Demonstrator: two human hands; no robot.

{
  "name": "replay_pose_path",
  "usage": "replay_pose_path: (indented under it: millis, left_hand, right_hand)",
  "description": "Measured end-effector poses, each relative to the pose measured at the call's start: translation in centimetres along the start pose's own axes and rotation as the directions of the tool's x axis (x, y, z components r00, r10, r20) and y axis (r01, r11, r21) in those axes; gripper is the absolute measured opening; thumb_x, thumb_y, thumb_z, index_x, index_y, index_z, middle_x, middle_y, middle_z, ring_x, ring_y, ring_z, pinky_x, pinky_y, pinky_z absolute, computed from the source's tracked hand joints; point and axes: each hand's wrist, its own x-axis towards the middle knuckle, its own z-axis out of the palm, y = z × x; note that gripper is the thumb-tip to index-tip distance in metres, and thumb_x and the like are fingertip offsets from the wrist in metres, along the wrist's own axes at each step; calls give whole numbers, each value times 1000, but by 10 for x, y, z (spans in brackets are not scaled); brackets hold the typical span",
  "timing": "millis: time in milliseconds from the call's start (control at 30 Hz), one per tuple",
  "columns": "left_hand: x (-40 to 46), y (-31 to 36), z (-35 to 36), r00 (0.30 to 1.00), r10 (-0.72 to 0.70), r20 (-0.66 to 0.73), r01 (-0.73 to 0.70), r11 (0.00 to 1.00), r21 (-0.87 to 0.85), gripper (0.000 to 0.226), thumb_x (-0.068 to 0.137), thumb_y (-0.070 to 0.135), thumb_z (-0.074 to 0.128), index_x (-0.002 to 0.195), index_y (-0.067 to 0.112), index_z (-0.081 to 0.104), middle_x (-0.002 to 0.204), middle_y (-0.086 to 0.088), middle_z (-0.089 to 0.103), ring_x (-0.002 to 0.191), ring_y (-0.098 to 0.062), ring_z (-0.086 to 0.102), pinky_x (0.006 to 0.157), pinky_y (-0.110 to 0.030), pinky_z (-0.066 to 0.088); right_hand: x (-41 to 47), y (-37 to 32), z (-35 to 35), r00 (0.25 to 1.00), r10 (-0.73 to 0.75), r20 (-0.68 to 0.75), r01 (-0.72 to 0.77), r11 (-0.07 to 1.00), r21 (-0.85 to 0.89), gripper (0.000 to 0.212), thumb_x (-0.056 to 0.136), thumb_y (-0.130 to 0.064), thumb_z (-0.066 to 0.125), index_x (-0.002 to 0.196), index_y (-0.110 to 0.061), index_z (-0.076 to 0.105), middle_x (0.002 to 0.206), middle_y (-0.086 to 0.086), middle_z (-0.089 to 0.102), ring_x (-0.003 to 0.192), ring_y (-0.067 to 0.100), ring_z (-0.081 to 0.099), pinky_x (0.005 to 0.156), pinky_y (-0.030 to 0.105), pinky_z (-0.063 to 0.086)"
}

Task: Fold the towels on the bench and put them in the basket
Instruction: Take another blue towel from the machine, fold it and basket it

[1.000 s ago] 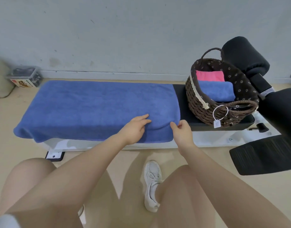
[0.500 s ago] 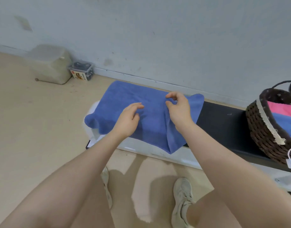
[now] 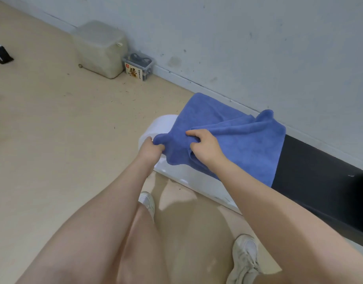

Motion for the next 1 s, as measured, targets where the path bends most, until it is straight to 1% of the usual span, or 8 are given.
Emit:
replay_pose_path:
  millis: [100, 167, 267, 367, 500, 667, 867, 1000]
  left_hand:
    - [1, -5, 2, 992, -41, 122, 41, 999, 5, 7, 92, 6, 47, 94, 9, 53, 75, 1, 53, 69, -13, 45, 51, -14, 37]
    - [3, -10, 3, 987, -57, 148, 60, 998, -16, 16, 92, 8, 50, 76, 10, 52, 56, 3, 57, 60, -9, 42, 42, -6, 36]
    - [6, -16, 0, 982, -102, 159, 102, 995, 12, 31, 93, 13, 50, 62, 12, 46, 35, 8, 52, 59, -9, 43, 55, -15, 34]
    - [6, -13, -3, 993, -68, 92, 80, 989, -128, 27, 91, 12, 46, 64, 14, 42, 58, -4, 48, 67, -17, 43, 63, -20, 34]
    - [-7, 8, 0, 995, 92, -44, -102, 895, -433, 14, 91, 14, 48, 77, 15, 50, 72, -3, 53, 74, -18, 46, 78, -29, 42]
    - [-34, 38, 25, 956, 293, -16, -280, 897, -343, 13, 94, 19, 50, 90, 8, 55, 87, -3, 62, 77, -16, 55, 72, -28, 45]
    - [-64, 54, 74, 874, 439, 209, -426, 899, -105, 10, 91, 11, 52, 93, 16, 60, 80, 7, 60, 78, -10, 55, 71, -22, 46]
    - [-78, 49, 92, 861, 470, 193, -440, 880, -179, 16, 88, 6, 56, 91, 22, 59, 75, 17, 65, 74, 0, 62, 64, -11, 47]
  right_hand:
    - [2, 8, 5, 1000, 20, 19, -20, 1000, 7, 49, 83, 7, 41, 125, -11, 58, 135, 2, 52, 126, 17, 45, 93, 17, 35]
    - [6, 12, 4, 999, 32, 24, -32, 999, 20, 50, 82, 9, 41, 125, -12, 58, 132, 0, 54, 123, 14, 47, 90, 15, 34]
    - [7, 15, 3, 995, 95, 5, -95, 987, 128, 38, 84, 7, 45, 113, -15, 56, 108, -6, 60, 102, 11, 55, 77, 12, 40]
    - [4, 16, -1, 983, 180, -26, -166, 945, 284, 22, 86, 4, 52, 101, -13, 55, 82, -3, 58, 79, 12, 55, 72, 19, 46]
    - [-6, 16, -14, 970, 242, -10, -211, 867, 452, 15, 86, 1, 52, 76, -9, 55, 71, 5, 50, 67, 15, 46, 61, 18, 41]
    - [-25, 17, -42, 948, 307, -85, -172, 717, 676, 12, 88, -6, 53, 77, -10, 56, 77, 10, 49, 77, 23, 45, 72, 33, 42]
    - [-52, 13, -72, 942, 227, -247, -71, 854, 515, 16, 87, -3, 54, 83, -11, 68, 84, 10, 66, 79, 19, 58, 82, 41, 54]
    - [-66, 16, -80, 950, 103, -296, -47, 980, 191, 12, 87, -10, 56, 82, -10, 67, 70, -1, 63, 67, 12, 56, 62, 26, 48]
